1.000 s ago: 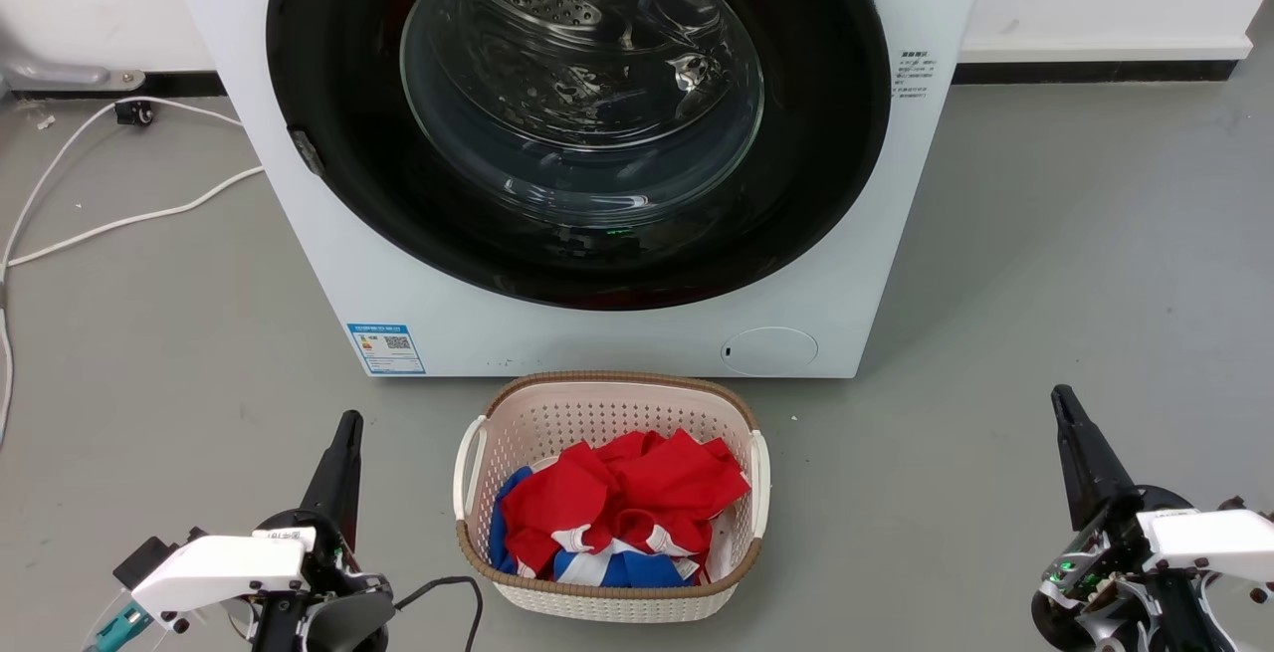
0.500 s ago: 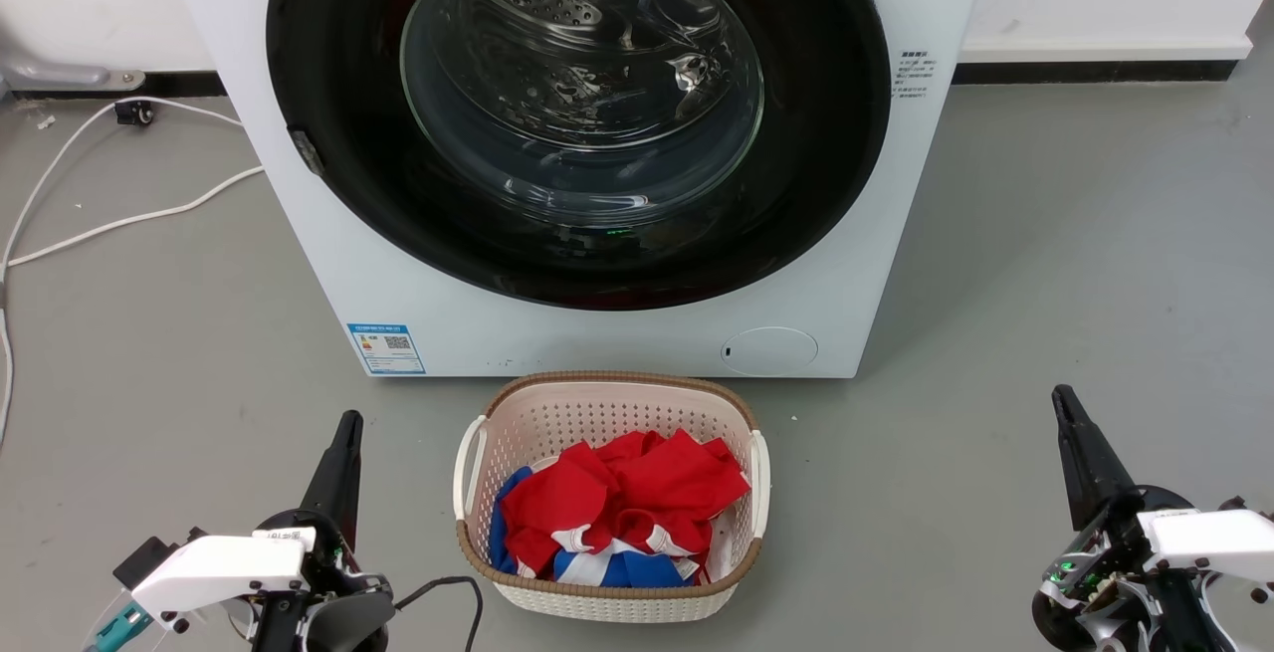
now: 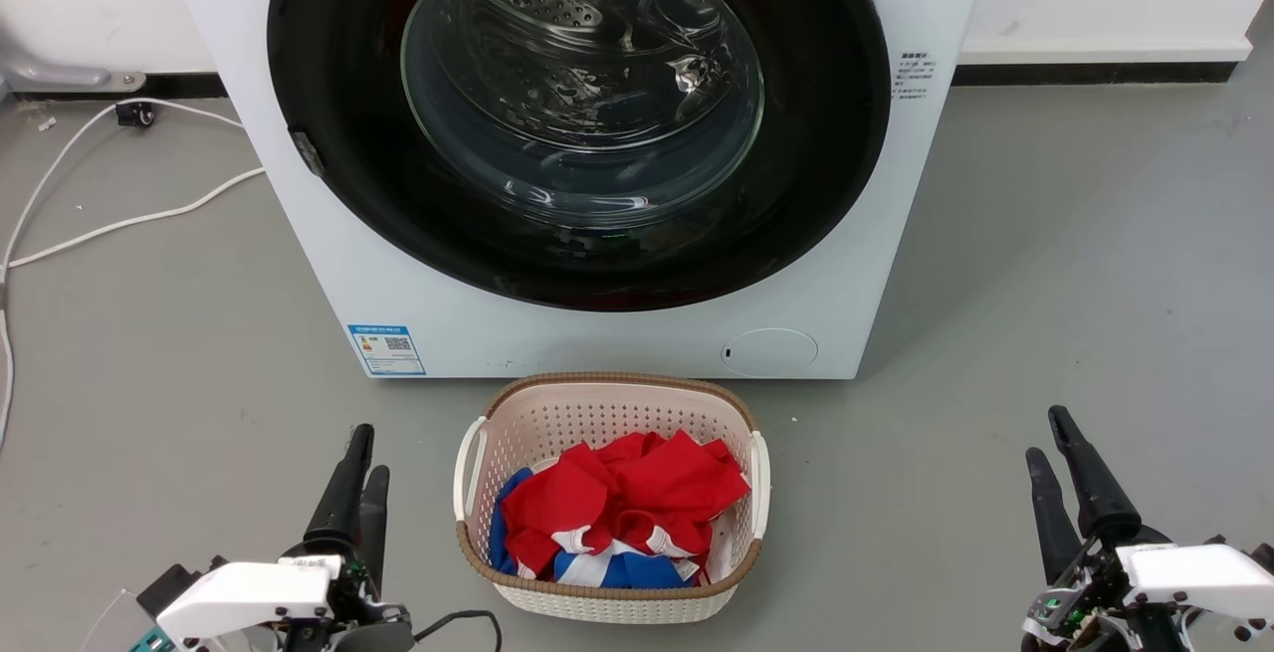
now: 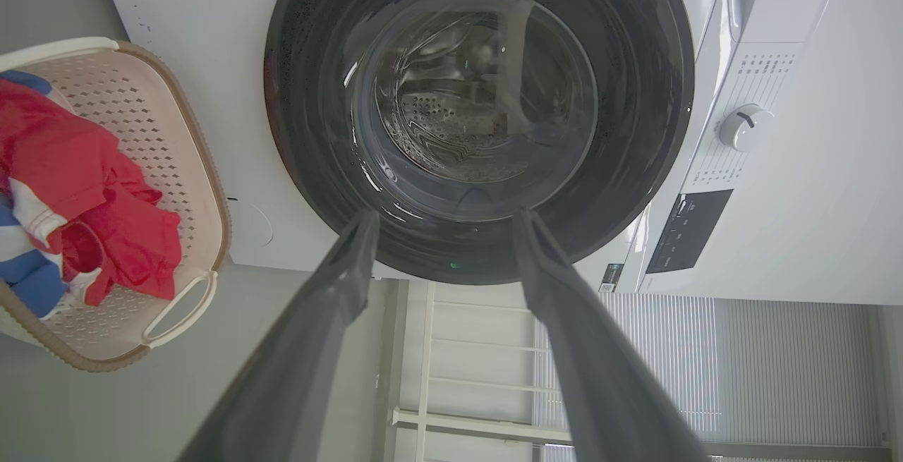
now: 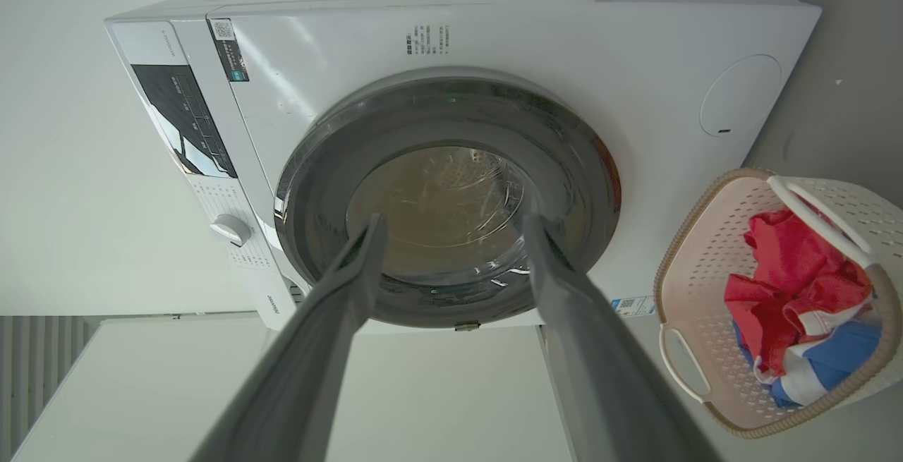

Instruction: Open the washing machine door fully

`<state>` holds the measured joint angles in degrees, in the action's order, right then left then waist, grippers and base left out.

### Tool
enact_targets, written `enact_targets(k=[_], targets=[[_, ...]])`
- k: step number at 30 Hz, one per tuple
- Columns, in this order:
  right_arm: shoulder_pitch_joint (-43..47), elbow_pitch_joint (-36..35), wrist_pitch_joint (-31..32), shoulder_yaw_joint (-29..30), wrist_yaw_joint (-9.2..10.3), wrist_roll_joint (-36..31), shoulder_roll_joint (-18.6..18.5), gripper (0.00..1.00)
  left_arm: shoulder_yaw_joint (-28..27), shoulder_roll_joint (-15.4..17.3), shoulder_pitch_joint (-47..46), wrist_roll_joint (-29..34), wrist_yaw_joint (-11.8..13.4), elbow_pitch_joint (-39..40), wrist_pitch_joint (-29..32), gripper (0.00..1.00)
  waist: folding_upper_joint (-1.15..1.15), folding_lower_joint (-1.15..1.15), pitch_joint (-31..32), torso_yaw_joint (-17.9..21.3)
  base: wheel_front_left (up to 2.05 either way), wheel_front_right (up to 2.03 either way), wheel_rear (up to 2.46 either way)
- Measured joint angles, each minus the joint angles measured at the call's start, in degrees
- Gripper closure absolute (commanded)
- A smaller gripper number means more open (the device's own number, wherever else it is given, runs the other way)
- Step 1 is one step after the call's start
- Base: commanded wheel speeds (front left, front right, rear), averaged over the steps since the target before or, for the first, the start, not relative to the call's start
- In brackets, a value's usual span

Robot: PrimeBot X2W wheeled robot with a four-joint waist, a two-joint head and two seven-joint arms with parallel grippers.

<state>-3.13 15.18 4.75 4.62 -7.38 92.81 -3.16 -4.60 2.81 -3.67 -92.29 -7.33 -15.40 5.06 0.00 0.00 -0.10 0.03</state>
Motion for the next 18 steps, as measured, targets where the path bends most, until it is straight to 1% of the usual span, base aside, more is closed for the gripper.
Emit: enact_targets(k=[5, 9, 10, 18], targets=[[0.76, -0.83, -1.43, -0.83, -0.01, -2.21, 0.03, 0.0, 1.56, 0.13, 0.0, 2.81, 0.0, 1.8, -1.49, 0.0, 0.0, 0.0, 0.15, -0.01, 0.0, 0.0, 0.0], [1.07, -1.88, -2.49, -1.12, -0.01, -6.73, 0.04, 0.0, 2.37, 0.16, 0.0, 7.14, 0.0, 3.28, -2.53, 0.0, 0.0, 0.0, 0.27, -0.03, 0.0, 0.0, 0.0], [1.1, -2.76, -3.25, -1.38, -0.01, -11.77, 0.02, 0.0, 2.79, 0.2, 0.0, 10.84, 0.0, 4.32, -3.32, 0.0, 0.0, 0.0, 0.36, -0.01, 0.0, 0.0, 0.0], [2.28, -5.32, -4.45, -2.2, -0.01, -25.5, -0.04, 0.0, 4.0, 0.67, 0.01, 21.32, 0.0, 5.88, -5.19, 0.0, 0.0, 0.0, 0.61, 0.03, 0.0, 0.0, 0.0]])
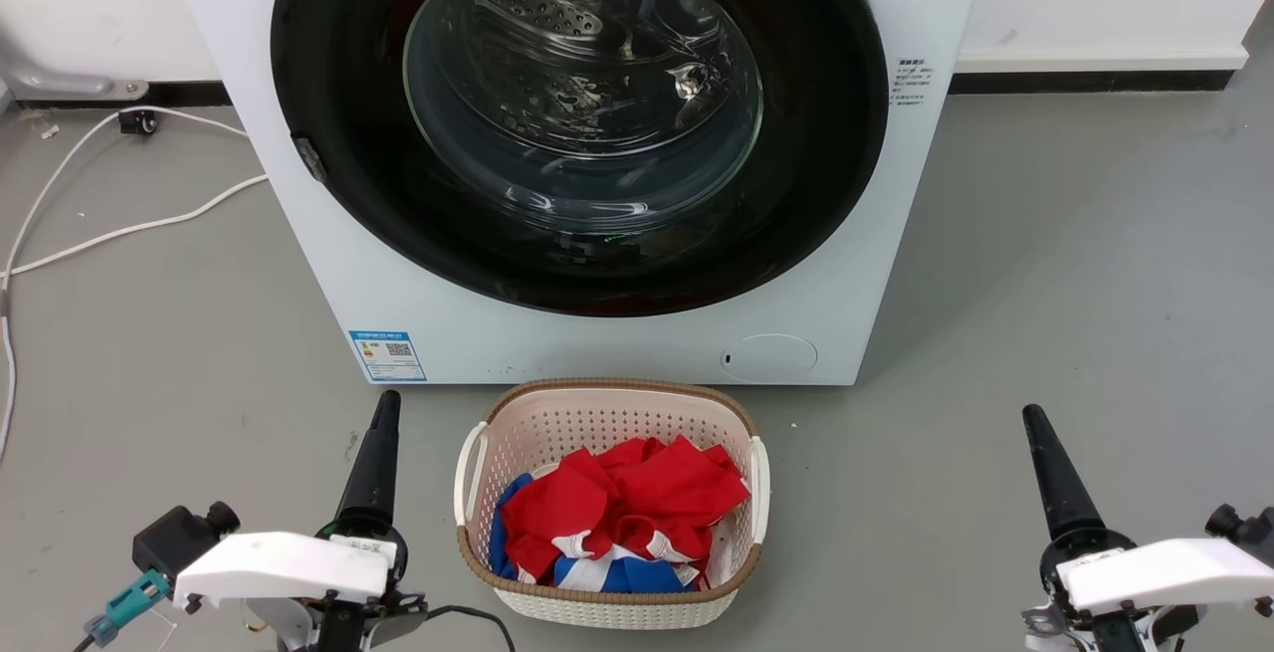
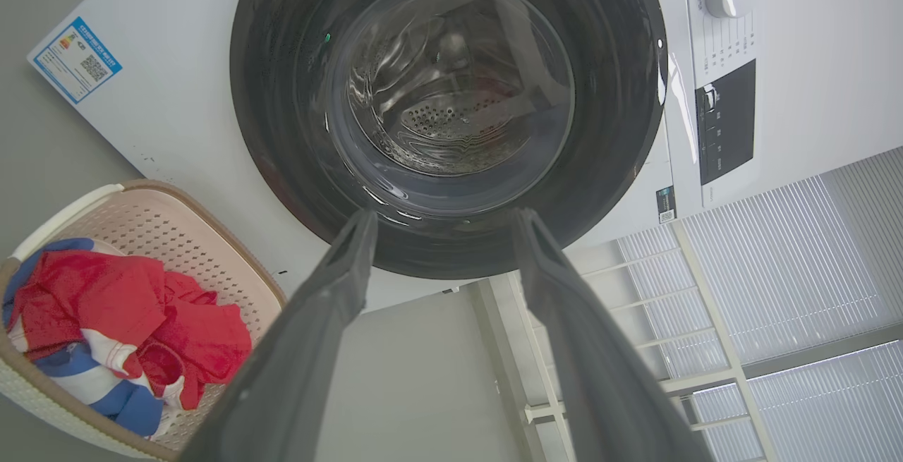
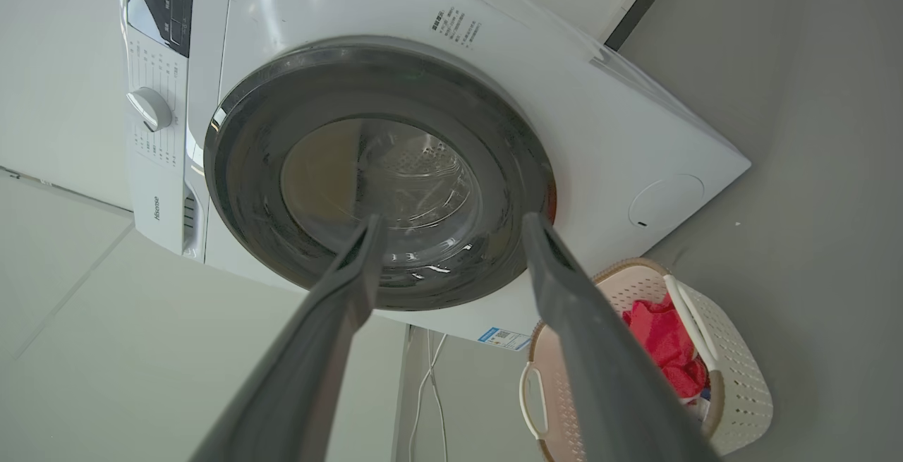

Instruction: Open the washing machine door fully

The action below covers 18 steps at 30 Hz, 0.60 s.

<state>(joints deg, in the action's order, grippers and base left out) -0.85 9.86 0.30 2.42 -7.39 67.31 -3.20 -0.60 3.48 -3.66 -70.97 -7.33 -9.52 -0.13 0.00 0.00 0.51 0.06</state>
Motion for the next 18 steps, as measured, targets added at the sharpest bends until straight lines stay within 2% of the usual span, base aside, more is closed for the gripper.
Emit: enact_targets(k=[18], targets=[[1.07, -3.85, -0.27, -1.05, 0.0, -21.24, 0.05, 0.0, 2.75, 2.64, 0.95, 20.93, 0.0, 2.0, -3.68, 0.0, 0.0, 0.0, 0.44, 0.18, 0.0, 0.0, 0.0]])
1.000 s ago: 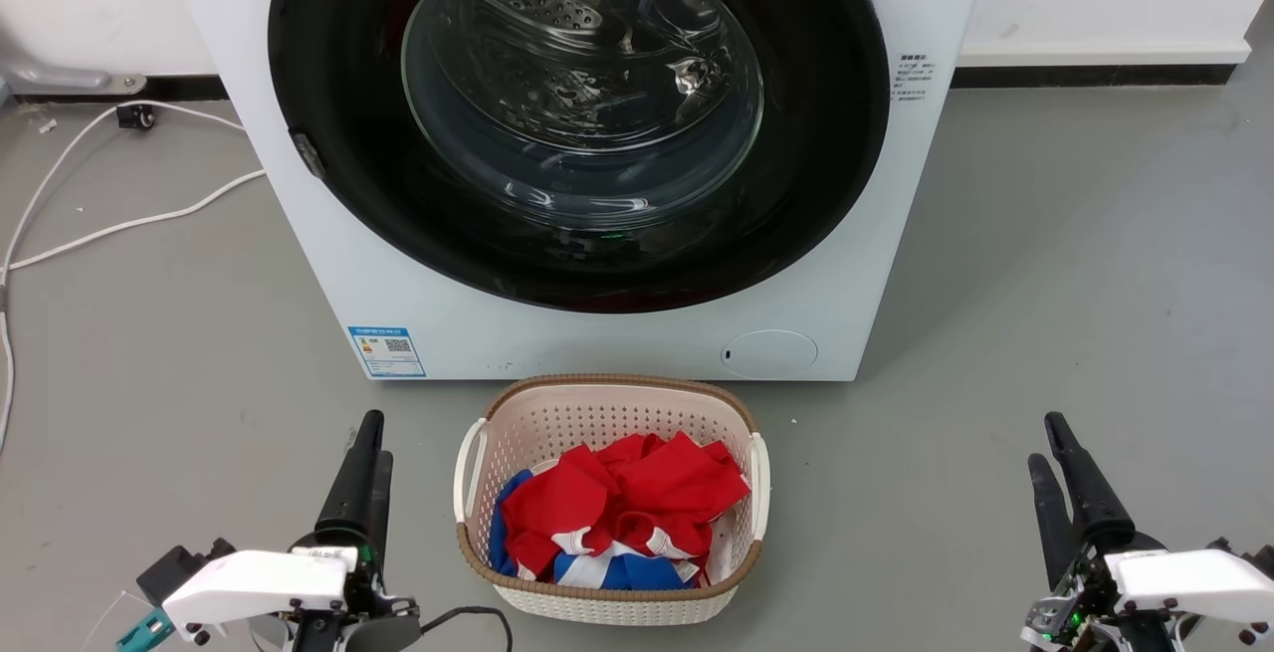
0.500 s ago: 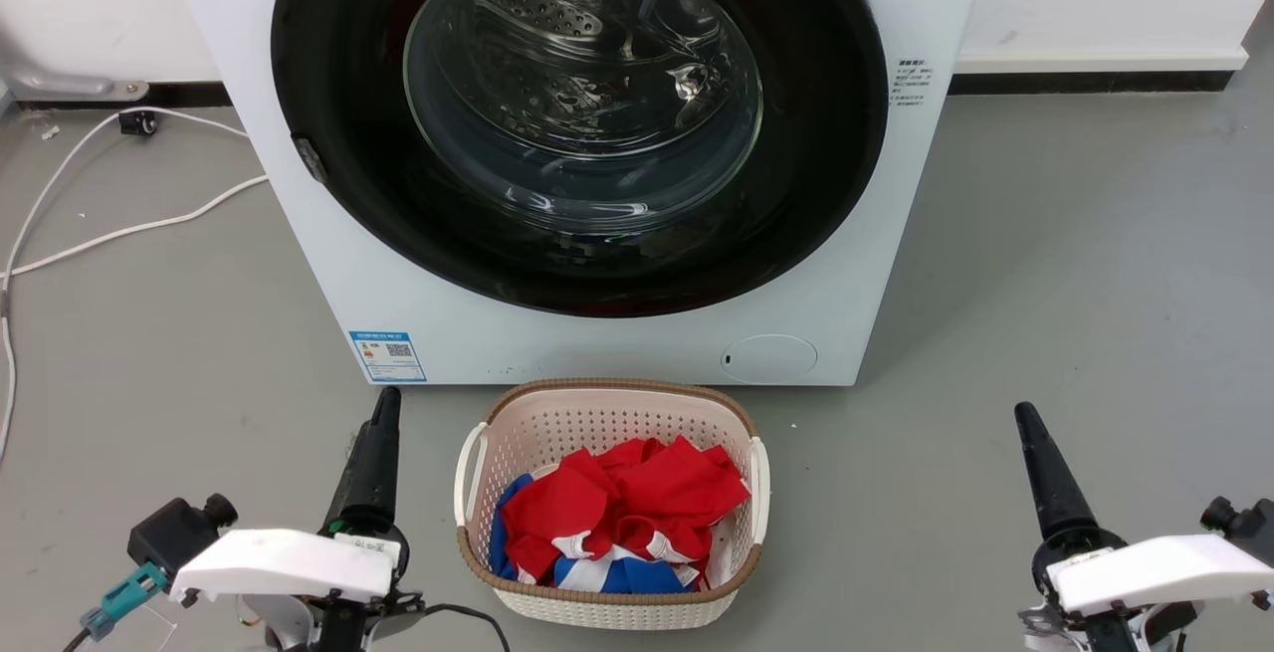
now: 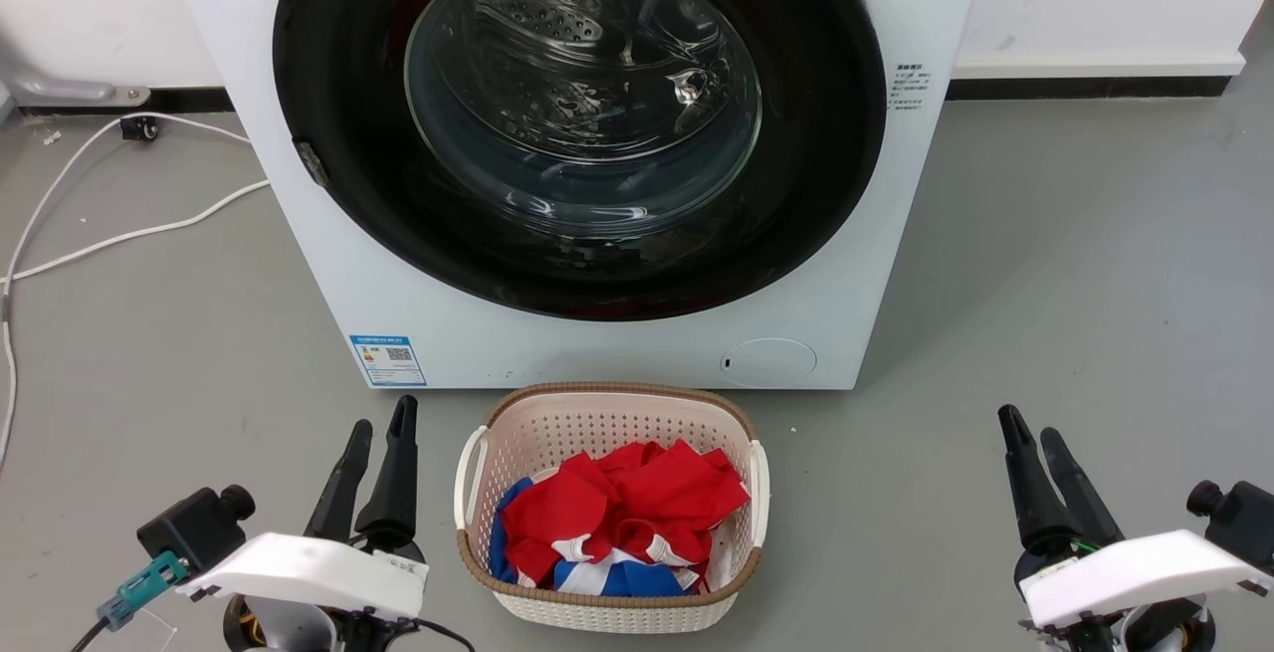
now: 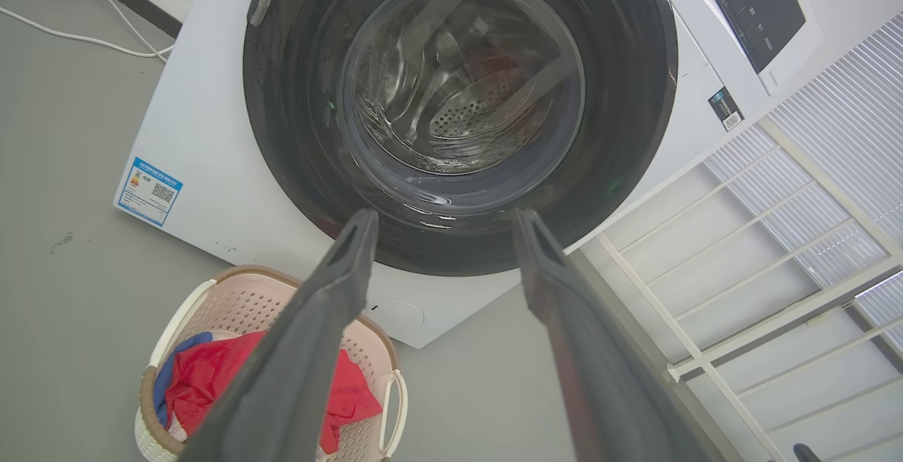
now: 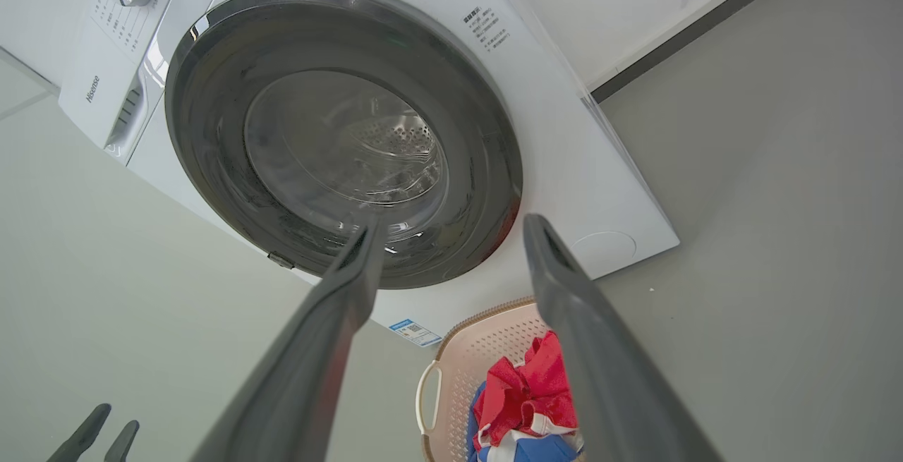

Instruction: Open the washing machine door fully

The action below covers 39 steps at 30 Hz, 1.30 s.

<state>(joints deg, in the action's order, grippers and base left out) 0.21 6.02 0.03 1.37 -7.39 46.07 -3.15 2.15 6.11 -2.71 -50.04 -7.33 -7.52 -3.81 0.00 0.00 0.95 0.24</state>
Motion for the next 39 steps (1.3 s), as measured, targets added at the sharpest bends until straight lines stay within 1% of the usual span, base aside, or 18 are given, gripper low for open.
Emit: enact_targets(k=[5, 13, 31, 39], targets=[[0.08, -0.83, -0.04, 0.22, 0.0, -5.63, 0.03, 0.0, 0.75, 0.57, 0.0, 4.71, 0.04, -0.25, -0.96, 0.0, 0.0, 0.0, 0.11, 0.1, 0.0, 0.0, 0.0], [0.35, -2.33, -0.09, 0.57, 0.0, -12.29, 0.08, 0.0, 1.22, 1.01, -0.18, 11.09, 0.7, 0.0, -2.36, 0.0, 0.0, 0.0, -0.01, 0.38, 0.0, 0.0, 0.0], [1.15, -5.78, -0.87, 0.1, -0.01, -24.69, 0.13, 0.0, 1.49, 2.31, -0.24, 22.69, 2.31, -0.21, -5.04, 0.0, 0.0, 0.0, -0.19, 0.92, 0.0, 0.0, 0.0], [1.47, -6.75, -0.97, 0.21, -0.01, -29.58, 0.13, 0.0, 2.58, 2.78, -0.24, 27.27, 2.31, -0.45, -6.23, 0.0, 0.0, 0.0, -0.03, 0.9, 0.0, 0.0, 0.0]])
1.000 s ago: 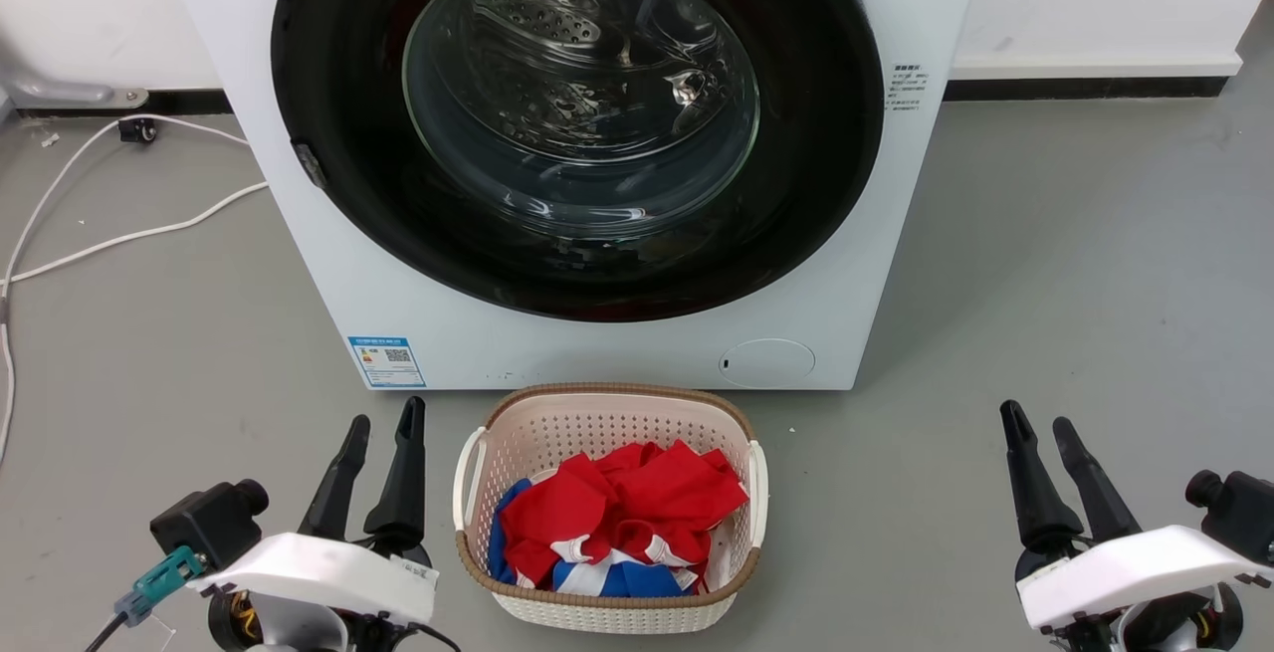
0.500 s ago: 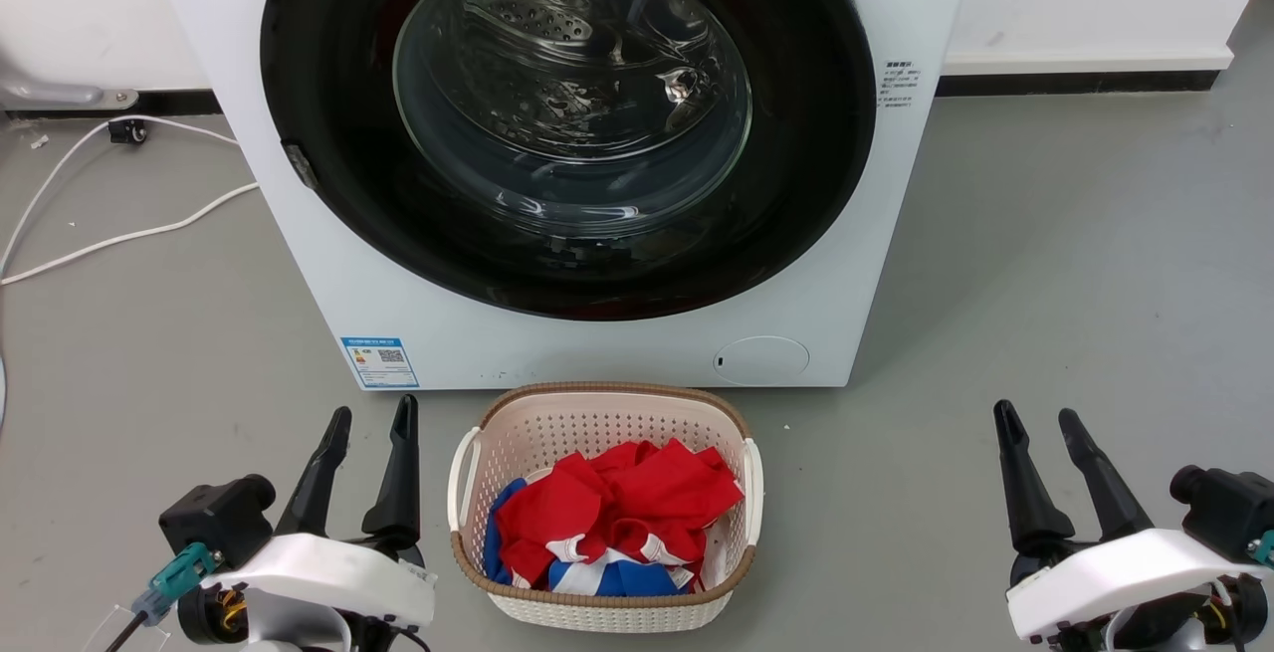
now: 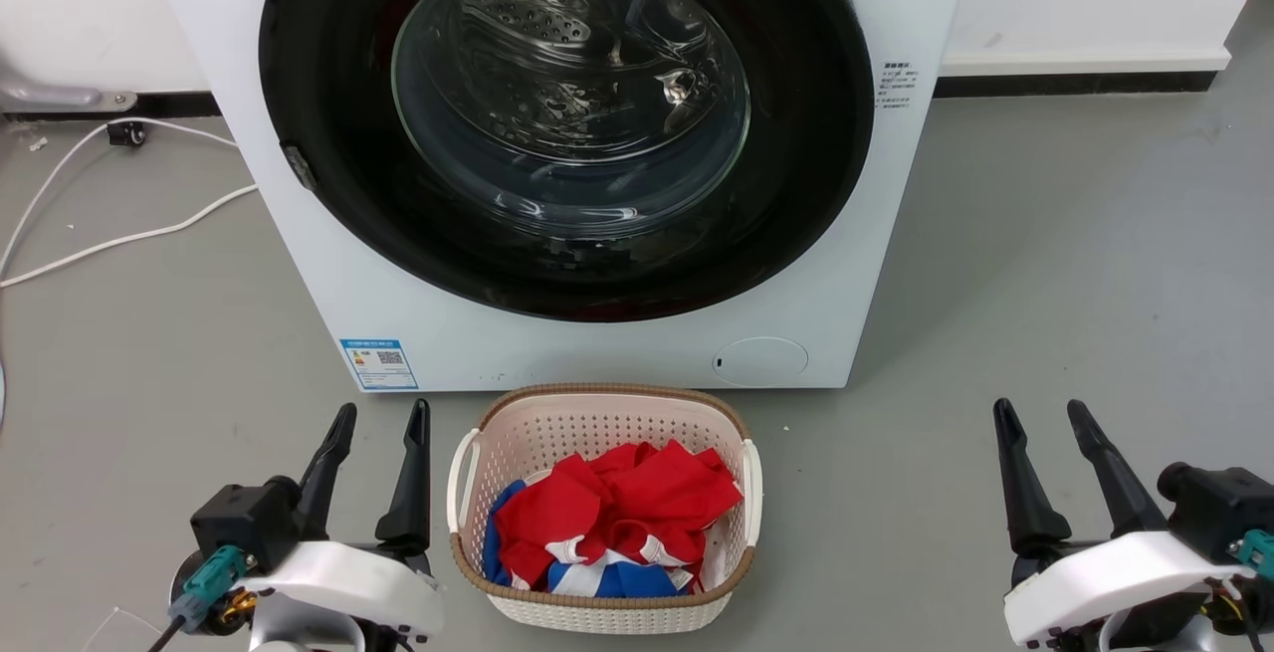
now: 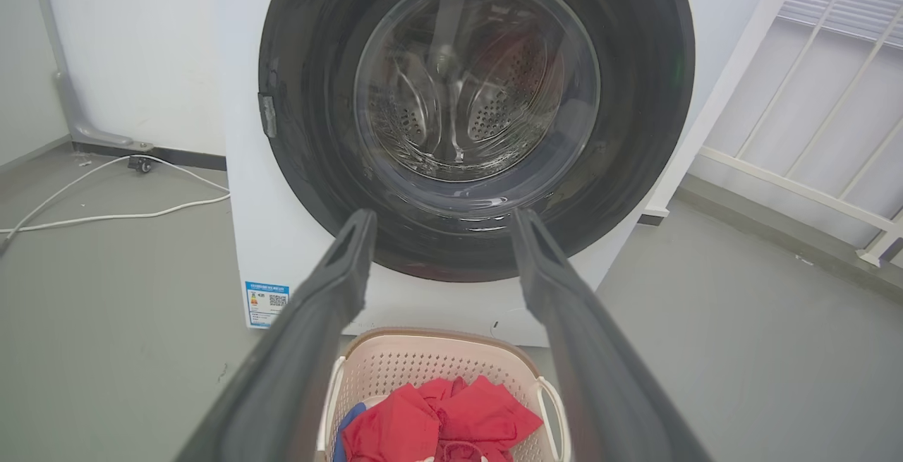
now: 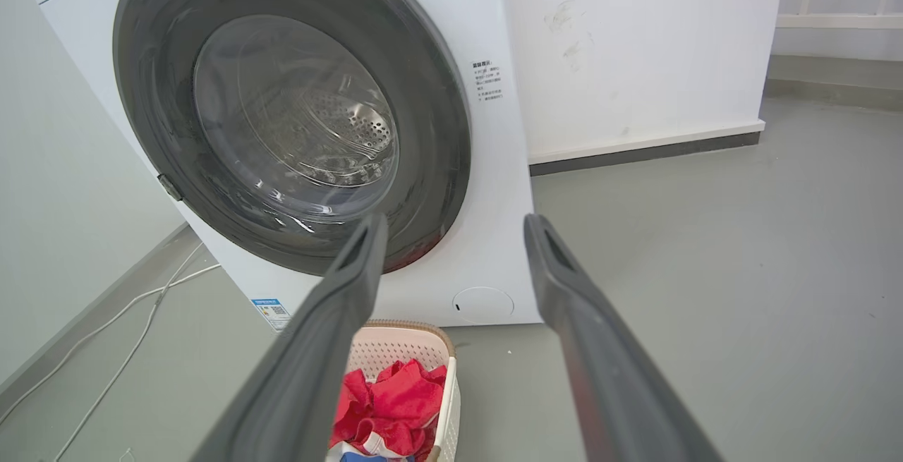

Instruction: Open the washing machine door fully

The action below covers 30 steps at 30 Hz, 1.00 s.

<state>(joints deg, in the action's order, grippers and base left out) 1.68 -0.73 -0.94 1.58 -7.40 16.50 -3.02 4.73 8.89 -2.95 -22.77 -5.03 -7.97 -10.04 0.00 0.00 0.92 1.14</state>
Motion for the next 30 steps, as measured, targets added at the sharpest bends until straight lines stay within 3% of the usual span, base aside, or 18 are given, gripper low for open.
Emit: enact_targets(k=[30], targets=[[1.04, -0.97, -1.24, 0.37, -0.01, -11.58, 0.02, 0.0, 0.01, -0.12, -0.01, 10.07, -0.45, -3.12, -3.56, 0.0, 0.0, 0.0, 0.3, 0.63, 0.0, 0.0, 0.0]])
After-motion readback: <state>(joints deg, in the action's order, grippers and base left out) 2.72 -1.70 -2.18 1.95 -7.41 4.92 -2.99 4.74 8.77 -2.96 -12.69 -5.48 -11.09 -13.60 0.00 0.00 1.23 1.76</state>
